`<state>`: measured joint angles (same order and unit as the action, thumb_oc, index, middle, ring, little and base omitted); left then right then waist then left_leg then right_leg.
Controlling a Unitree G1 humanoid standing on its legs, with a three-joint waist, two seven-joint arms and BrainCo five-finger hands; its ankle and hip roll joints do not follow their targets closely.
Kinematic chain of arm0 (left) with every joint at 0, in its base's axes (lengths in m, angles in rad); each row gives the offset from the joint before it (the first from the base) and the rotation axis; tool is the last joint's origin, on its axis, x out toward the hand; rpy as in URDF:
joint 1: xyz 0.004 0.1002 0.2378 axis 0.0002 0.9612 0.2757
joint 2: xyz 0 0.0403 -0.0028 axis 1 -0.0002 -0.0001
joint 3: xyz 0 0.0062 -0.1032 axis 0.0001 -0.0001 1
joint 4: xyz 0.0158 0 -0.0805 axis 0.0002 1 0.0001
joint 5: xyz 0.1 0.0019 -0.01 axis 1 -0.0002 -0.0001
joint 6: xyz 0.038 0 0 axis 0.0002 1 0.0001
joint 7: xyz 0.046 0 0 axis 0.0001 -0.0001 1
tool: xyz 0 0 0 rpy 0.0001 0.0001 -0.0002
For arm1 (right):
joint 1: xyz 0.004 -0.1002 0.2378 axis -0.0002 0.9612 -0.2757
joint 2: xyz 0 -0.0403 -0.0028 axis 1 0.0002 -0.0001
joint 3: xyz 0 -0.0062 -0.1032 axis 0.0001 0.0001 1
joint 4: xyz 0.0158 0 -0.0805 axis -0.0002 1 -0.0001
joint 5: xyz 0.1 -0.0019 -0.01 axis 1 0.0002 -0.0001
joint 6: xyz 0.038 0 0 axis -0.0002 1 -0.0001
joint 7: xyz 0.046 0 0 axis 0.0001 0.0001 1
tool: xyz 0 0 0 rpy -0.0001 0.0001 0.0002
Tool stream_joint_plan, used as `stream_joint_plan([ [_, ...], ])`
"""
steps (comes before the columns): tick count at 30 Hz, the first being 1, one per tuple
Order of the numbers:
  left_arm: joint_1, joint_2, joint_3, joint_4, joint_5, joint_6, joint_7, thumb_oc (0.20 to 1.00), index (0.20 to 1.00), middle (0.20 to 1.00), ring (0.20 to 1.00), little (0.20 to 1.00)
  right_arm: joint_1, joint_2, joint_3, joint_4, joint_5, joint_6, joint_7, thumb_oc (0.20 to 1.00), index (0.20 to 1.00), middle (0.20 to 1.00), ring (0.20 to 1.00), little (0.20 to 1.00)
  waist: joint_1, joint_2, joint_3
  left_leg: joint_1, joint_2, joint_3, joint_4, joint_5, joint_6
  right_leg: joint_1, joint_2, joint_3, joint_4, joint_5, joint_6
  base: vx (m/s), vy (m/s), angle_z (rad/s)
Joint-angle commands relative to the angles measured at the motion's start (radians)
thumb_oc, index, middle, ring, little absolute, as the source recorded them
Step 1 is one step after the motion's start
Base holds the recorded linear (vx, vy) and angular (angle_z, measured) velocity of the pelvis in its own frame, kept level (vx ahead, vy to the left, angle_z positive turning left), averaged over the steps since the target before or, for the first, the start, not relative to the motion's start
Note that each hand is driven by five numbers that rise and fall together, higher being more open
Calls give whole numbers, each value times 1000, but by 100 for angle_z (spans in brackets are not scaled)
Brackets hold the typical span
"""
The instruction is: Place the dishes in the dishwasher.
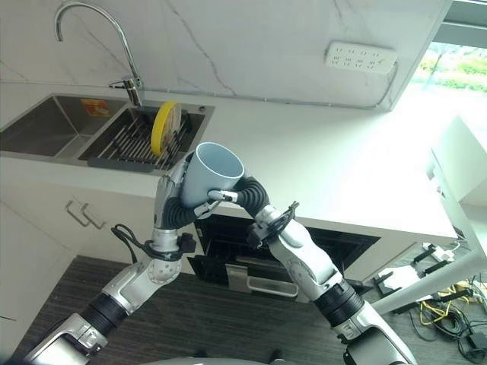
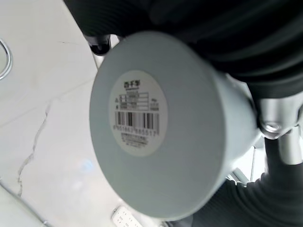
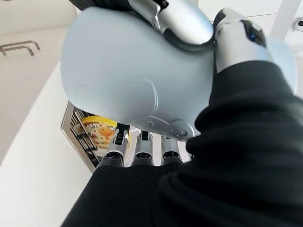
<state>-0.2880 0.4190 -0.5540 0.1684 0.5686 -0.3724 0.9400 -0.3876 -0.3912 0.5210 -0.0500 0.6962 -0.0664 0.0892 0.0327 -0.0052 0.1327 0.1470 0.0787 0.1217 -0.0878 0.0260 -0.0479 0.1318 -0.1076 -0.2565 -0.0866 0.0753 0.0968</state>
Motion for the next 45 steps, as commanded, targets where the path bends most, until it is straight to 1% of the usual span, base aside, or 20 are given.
stream_joint_plan([
  [1,-124,-1,-124,-29,51,-21,-38,200,200,200,200,200,-148,65,48,-78,-23,-66,16,200,200,200,200,200,3,-38,1,-4,-21,-26,90,-133,29,10,-15,49,145,-171,14,0,0,0],
  [10,-128,2,-136,-25,80,-15,-17,200,200,200,200,200,-149,87,53,-78,6,-81,0,200,200,200,200,200,2,-33,0,-4,-23,-24,97,-138,31,12,-16,50,146,-175,13,0,0,0],
  [14,-125,-1,-142,-21,78,-20,-11,200,200,200,200,200,-150,99,59,-88,46,-108,19,200,200,200,200,200,4,-30,-1,-4,-24,-23,97,-139,31,13,-15,49,147,-176,12,0,0,0],
  [15,-125,-2,-143,-19,77,-26,-9,423,423,423,423,423,-150,105,58,-91,58,-122,21,200,200,200,200,200,4,-29,0,-3,-24,-23,96,-139,31,13,-15,48,147,-177,12,0,0,0],
  [16,-125,-3,-144,-19,78,-26,-9,423,423,423,423,423,-150,106,59,-92,61,-125,21,200,200,200,200,200,5,-29,0,-3,-24,-23,96,-139,32,13,-15,48,147,-177,11,0,0,0],
  [17,-125,-4,-146,-19,77,-26,-10,1000,1000,1000,1000,1000,-151,112,60,-92,72,-138,19,200,200,200,200,200,5,-28,0,-3,-24,-24,95,-138,32,12,-15,47,148,-177,11,0,0,0],
  [20,-123,-9,-147,-17,70,-27,-16,1000,1000,1000,1000,1000,-149,123,58,-98,93,-164,-11,200,200,200,200,200,7,-27,1,-3,-24,-22,94,-137,32,13,-15,45,147,-177,11,0,0,0],
  [24,-118,-16,-150,-1,75,-32,1,1000,1000,1000,1000,1000,-138,146,38,-91,146,-219,-65,200,200,200,200,200,5,-23,-1,2,-23,-20,88,-135,32,15,-14,41,146,-178,10,0,0,0],
  [29,-104,-19,-132,-14,82,-23,17,1000,1000,1000,1000,1000,-99,165,-10,-78,144,-299,-149,200,200,200,200,200,-1,-14,-1,3,-23,-13,86,-133,32,17,-13,41,145,-178,7,0,0,0],
  [32,-92,-16,-118,-23,87,-20,15,1000,1000,1000,1000,1000,-74,162,-39,-78,149,-327,-174,200,200,200,200,200,-6,-11,-1,6,-22,-11,82,-131,32,17,-13,43,143,-177,7,0,0,0],
  [39,-64,2,-83,-39,83,2,13,1000,1000,1000,1000,1000,0,146,-110,-80,144,-406,-184,200,200,200,200,200,-26,0,3,13,-21,0,75,-127,34,14,-12,50,145,-175,7,0,0,0],
  [41,-43,12,-60,-47,83,16,21,1000,1000,1000,1000,1000,31,135,-134,-88,131,-434,-198,200,200,200,200,200,-33,3,4,16,-19,6,73,-124,34,13,-11,54,146,-175,6,0,0,0],
  [43,-24,14,-42,-54,89,66,45,1000,1000,1000,1000,1000,57,128,-151,-89,133,-454,-202,200,200,200,200,200,-37,6,5,18,-18,9,70,-123,34,13,-11,56,146,-175,6,-7,2,-2],
  [45,-5,23,-12,-47,65,99,70,1000,1000,1000,1000,1000,84,120,-175,-89,140,-483,-203,200,200,200,200,200,-42,8,6,22,-16,14,66,-120,33,15,-10,57,144,-175,6,0,0,0],
])
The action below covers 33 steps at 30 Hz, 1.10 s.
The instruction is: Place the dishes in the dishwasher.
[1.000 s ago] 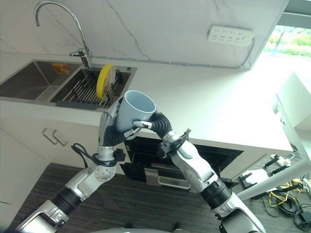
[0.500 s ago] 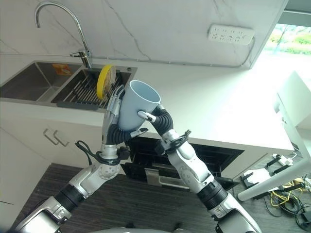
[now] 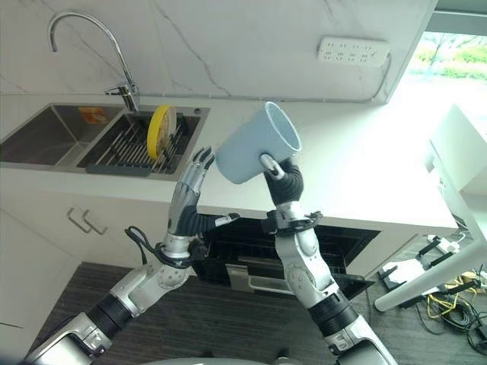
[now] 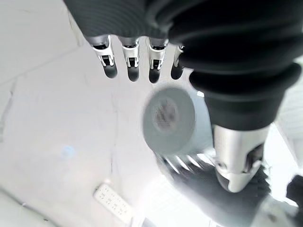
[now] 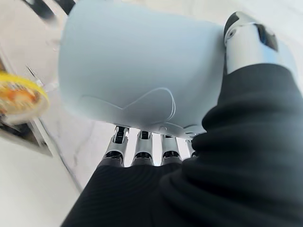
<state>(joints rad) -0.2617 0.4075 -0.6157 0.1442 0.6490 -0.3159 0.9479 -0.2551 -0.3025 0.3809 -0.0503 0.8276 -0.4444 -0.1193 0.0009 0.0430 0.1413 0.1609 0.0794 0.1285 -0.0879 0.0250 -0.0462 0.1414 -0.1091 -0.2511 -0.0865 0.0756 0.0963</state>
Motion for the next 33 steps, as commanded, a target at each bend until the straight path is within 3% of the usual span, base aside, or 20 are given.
stream_joint_plan([
  [1,-22,39,65,-17,-23,48,70,1000,1000,1000,1000,1000,-34,26,-48,-90,10,-124,7,200,200,200,200,200,-13,-40,-2,9,-14,11,64,-118,31,6,-9,51,145,-175,7,0,0,0],
  [7,50,64,132,-12,-56,11,-11,1000,1000,1000,1000,1000,57,12,-136,-126,27,-190,57,200,200,200,200,200,-25,-39,10,-3,-3,39,98,-126,35,-15,-19,41,193,-190,10,-22,0,-9],
  [10,82,100,145,-1,-77,-106,-178,1000,1000,1000,1000,1000,107,-12,-181,-164,69,-205,131,200,200,200,200,200,-43,-35,25,-26,4,51,141,-137,41,-49,-13,54,255,-215,1,-55,25,-14],
  [13,78,139,104,26,-96,-146,-399,1000,1000,1000,1000,1000,123,-27,-214,-160,106,-214,191,200,200,200,200,200,-63,-19,44,-49,15,61,178,-146,42,-83,-10,59,312,-241,-7,-66,52,-14],
  [16,58,179,53,65,-107,-156,-480,1000,1000,1000,1000,1000,123,-48,-233,-147,137,-198,232,200,200,200,200,200,-83,-5,55,-60,14,69,204,-156,40,-99,-15,62,328,-248,-10,-29,58,3],
  [22,47,187,-5,82,-122,-192,-603,1000,1000,1000,1000,1000,101,-66,-259,-145,132,-140,256,200,200,200,200,200,-107,25,73,-76,8,91,220,-157,36,-129,-26,68,363,-256,-10,-11,70,-10],
  [27,-3,165,-66,118,-115,-168,-642,1000,1000,1000,1000,1000,50,-93,-255,-156,102,-103,236,200,200,200,200,200,-127,35,102,-110,7,98,263,-165,31,-175,-29,82,410,-268,-16,-1,39,-5],
  [33,-89,109,-81,224,-100,-111,-483,1000,1000,1000,1000,1000,-43,-147,-262,-184,104,-40,259,200,200,200,200,200,-156,51,158,-161,4,100,262,-141,18,-234,-27,116,404,-254,-20,-55,52,-14],
])
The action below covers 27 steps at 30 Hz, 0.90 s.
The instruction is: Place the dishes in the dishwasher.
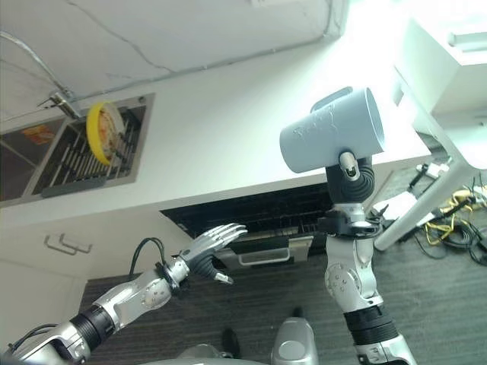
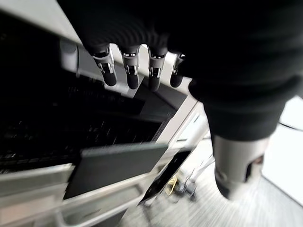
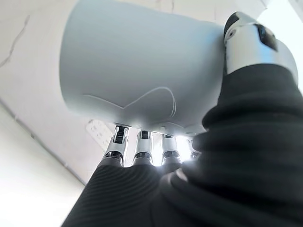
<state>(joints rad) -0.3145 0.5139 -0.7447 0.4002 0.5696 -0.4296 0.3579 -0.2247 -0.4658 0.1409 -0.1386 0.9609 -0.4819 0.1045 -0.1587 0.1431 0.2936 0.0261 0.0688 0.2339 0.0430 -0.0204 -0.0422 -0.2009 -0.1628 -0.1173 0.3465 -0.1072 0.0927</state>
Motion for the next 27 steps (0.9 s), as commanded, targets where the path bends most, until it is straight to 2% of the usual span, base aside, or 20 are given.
stream_joint_plan([
  [1,-50,-4,49,-14,-17,4,124,1000,1000,1000,1000,1000,-92,14,-20,-100,-30,1,36,200,200,200,200,200,0,-49,18,-39,13,-8,132,-92,13,93,28,-11,-28,-68,-17,-202,10,-6],
  [4,-92,-22,54,58,22,10,187,1000,1000,1000,1000,1000,-160,12,-1,-120,-47,20,19,200,200,200,200,200,-9,-53,55,-85,15,-15,146,-76,12,35,38,17,-11,-55,-22,-142,-7,-9],
  [7,-122,-31,55,107,43,46,214,1000,1000,1000,1000,1000,-196,20,22,-133,-63,34,8,200,200,200,200,200,-15,-62,83,-114,19,-17,164,-71,12,-1,45,33,5,-48,-25,-55,-27,-5],
  [10,-142,-36,64,146,82,89,297,1000,1000,1000,1000,1000,-201,26,37,-141,-67,38,5,200,200,200,200,200,-17,-72,99,-139,22,-16,181,-68,12,-26,45,35,17,-42,-26,-41,-30,-4],
  [12,-149,-36,67,157,97,122,299,1000,1000,1000,1000,1000,-201,33,37,-139,-64,30,13,200,200,200,200,200,-16,-74,108,-152,24,-17,189,-66,12,-38,45,36,24,-40,-28,-73,-17,0],
  [14,-160,-53,48,238,94,224,143,1000,1000,1000,1000,1000,-214,50,43,-140,-69,35,23,200,200,200,200,200,-19,-74,128,-175,24,-17,206,-65,11,-61,40,35,41,-39,-26,-98,21,2],
  [16,-166,-70,27,289,89,256,68,1000,1000,1000,1000,1000,-224,58,52,-139,-74,41,17,200,200,200,200,200,-22,-77,135,-181,23,-16,208,-64,13,-67,38,35,43,-37,-25,-61,19,4],
  [18,-167,-85,1,338,79,328,-17,1000,1000,1000,1000,1000,-238,69,58,-129,-79,45,14,200,200,200,200,200,-23,-79,144,-186,22,-17,209,-63,14,-72,35,33,40,-31,-21,-66,6,4],
  [19,-173,-101,-16,390,84,384,-83,1000,1000,1000,1000,1000,-251,76,62,-121,-80,46,11,200,200,200,200,200,-26,-83,153,-186,21,-18,211,-67,15,-73,32,33,44,-34,-18,-63,2,3],
  [21,-175,-112,-31,425,87,406,-102,1000,1000,1000,1000,1000,-263,79,64,-115,-80,45,10,200,200,200,200,200,-26,-84,157,-193,22,-16,208,-61,16,-79,32,30,38,-24,-18,-79,-8,1],
  [22,-182,-123,-48,446,90,442,-159,1000,1000,1000,1000,1000,-273,84,63,-114,-79,49,6,200,200,200,200,200,-26,-89,166,-199,22,-15,212,-62,18,-82,31,28,38,-22,-17,-95,-24,2],
  [24,-194,-125,-63,445,88,431,-246,1000,1000,1000,1000,1000,-284,89,60,-118,-81,55,-3,200,200,200,200,200,-25,-93,172,-207,23,-15,217,-62,19,-86,31,25,39,-19,-17,-75,-35,6],
  [26,-192,-130,-92,411,70,396,-441,1000,1000,1000,1000,1000,-302,96,50,-119,-85,67,-11,200,200,200,200,200,-23,-92,180,-214,22,-20,219,-60,19,-86,28,20,37,-17,-15,-48,-25,10],
  [27,-193,-132,-103,401,51,387,-500,1000,1000,1000,1000,1000,-313,97,50,-121,-90,75,-23,200,200,200,200,200,-22,-91,183,-215,21,-22,220,-60,19,-86,26,17,37,-17,-15,-20,-15,11],
])
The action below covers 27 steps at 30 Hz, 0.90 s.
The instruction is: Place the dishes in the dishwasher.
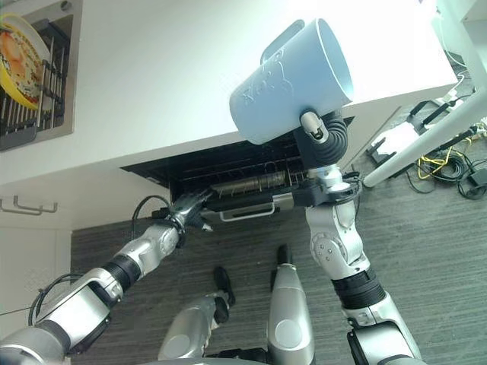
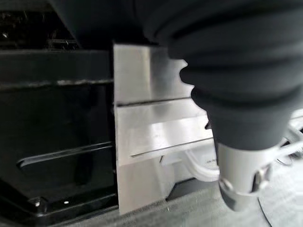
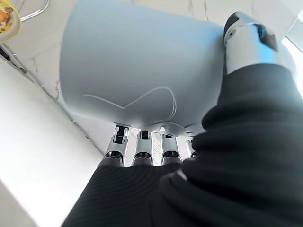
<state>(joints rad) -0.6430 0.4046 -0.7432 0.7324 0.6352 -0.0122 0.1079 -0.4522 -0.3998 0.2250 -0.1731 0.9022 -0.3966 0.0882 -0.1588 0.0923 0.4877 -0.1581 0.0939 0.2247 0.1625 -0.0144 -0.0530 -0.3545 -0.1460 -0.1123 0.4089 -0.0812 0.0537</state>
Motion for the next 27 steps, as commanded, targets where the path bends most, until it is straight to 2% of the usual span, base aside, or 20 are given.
stream_joint_plan([
  [1,132,-30,-110,56,-19,-28,-297,1000,1000,1000,1000,1000,-94,35,-33,-89,-35,0,-18,200,200,200,200,200,-21,-39,-11,-31,-6,-13,99,-66,31,70,9,10,-27,-44,23,-9,-17,8],
  [9,128,-42,-149,-2,-58,-24,-510,1000,1000,1000,1000,1000,-120,44,-40,-89,-43,31,-51,200,200,200,200,200,-22,-23,-8,-30,-7,-10,103,-71,29,75,-1,-2,-24,-52,19,5,-3,8],
  [16,138,-54,-176,-16,-76,-22,-647,1000,1000,1000,1000,1000,-131,51,-37,-81,-53,39,-65,200,200,200,200,200,-23,-13,-4,-29,-10,-9,107,-74,31,75,-10,-6,-17,-56,18,1,1,0],
  [19,139,-50,-185,-22,-43,-30,-615,1000,1000,1000,1000,1000,-134,55,-34,-72,-58,38,-61,200,200,200,200,200,-26,-9,-1,-30,-12,-8,110,-75,33,72,-12,-3,-12,-57,18,0,0,0],
  [22,128,-46,-184,-23,-38,-28,-631,1000,1000,1000,1000,1000,-133,53,-34,-73,-57,37,-67,200,200,200,200,200,-25,-9,-1,-29,-12,-7,109,-77,34,72,-12,-4,-12,-57,19,0,0,0],
  [27,130,-47,-201,-34,-55,-40,-761,1000,1000,1000,1000,1000,-133,59,-42,-65,-55,36,-58,200,200,200,200,200,-27,-9,5,-34,-13,-7,119,-83,37,67,-18,-5,-7,-55,22,0,0,0],
])
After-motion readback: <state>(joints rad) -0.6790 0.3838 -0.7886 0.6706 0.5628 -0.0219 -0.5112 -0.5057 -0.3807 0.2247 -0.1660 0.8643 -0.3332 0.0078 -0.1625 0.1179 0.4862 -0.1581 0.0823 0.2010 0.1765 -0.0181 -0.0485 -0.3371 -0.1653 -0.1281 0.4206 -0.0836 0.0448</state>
